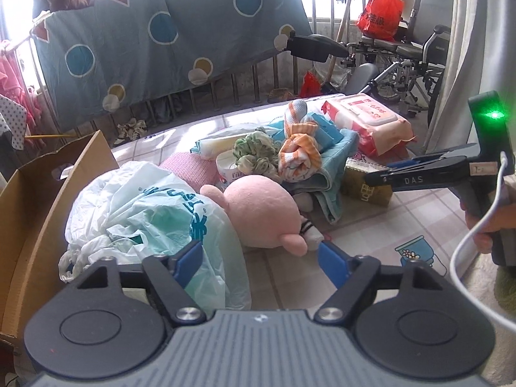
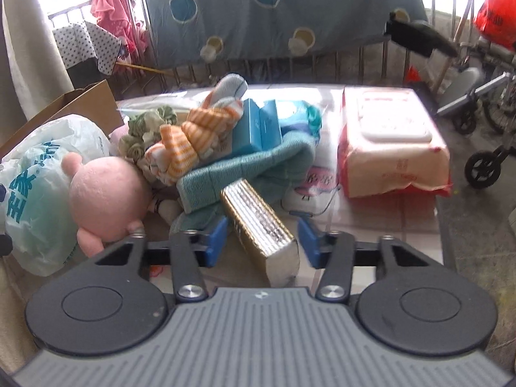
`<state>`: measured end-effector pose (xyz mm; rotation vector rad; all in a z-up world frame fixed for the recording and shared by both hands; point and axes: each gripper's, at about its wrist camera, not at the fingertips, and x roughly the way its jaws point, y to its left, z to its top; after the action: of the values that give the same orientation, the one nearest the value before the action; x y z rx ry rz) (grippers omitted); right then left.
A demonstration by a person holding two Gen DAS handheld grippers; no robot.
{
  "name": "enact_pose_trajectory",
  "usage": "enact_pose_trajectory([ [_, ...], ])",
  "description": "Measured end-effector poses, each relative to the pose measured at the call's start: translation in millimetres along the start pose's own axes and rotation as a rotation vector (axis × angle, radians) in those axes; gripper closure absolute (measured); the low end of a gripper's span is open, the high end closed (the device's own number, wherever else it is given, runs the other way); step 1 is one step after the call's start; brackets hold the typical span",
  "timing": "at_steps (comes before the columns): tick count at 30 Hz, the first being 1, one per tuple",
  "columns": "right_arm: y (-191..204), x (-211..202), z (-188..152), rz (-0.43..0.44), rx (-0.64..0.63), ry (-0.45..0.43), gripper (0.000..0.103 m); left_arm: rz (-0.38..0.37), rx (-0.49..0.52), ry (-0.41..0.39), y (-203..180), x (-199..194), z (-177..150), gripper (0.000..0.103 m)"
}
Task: Organize soft objects
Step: 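Move the right gripper to the gold tea box and close on it, then lift the gold tea box with the right gripper and pass it to the left gripper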
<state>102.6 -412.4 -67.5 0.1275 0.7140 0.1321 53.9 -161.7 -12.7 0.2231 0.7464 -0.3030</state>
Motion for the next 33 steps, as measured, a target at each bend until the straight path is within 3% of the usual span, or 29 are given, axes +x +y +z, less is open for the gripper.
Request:
enact_pose_trajectory([
  [6,-15.4,-12.1,-9.1,0.051,0.147,0.011,0.071,0.006,0.008,-0.029,-3.5,-17.0,-0.5,0.026],
  [11,-28.8,-26.6,-25.3,0.105,0.318,0.046,0.071,-0.047,-0.027,-0.028,-4.0,-27.5,-9.4,0.026],
  [21,-19.9,-36.1,-73.3,0.348,0.664,0.151,0.071,-0.140,-0.079,0.025,-6.3,-27.2,-37.5,0.026],
  [24,-8.4,-29.1,-81.0,0.405,0.705,0.182,0.071,-0.164,-0.087,0.043,-8.5,-24.6,-42.2,0.027],
  [27,1.3,-26.5,-82.2,0.389,0.681,0.200,0.069,-0.196,-0.085,0.060,-12.9,-20.5,-46.5,0.027],
  [28,2.6,-27.7,-81.4,0.373,0.663,0.211,0.066,-0.204,-0.086,0.067,-14.4,-19.3,-47.6,0.027],
  [31,0.0,-38.5,-77.9,0.311,0.611,0.194,0.042,-0.225,-0.086,0.084,-17.7,-13.8,-47.6,0.027],
  [33,-4.2,-47.6,-74.5,0.284,0.582,0.162,0.036,-0.238,-0.090,0.098,-19.3,-7.8,-46.7,0.027],
])
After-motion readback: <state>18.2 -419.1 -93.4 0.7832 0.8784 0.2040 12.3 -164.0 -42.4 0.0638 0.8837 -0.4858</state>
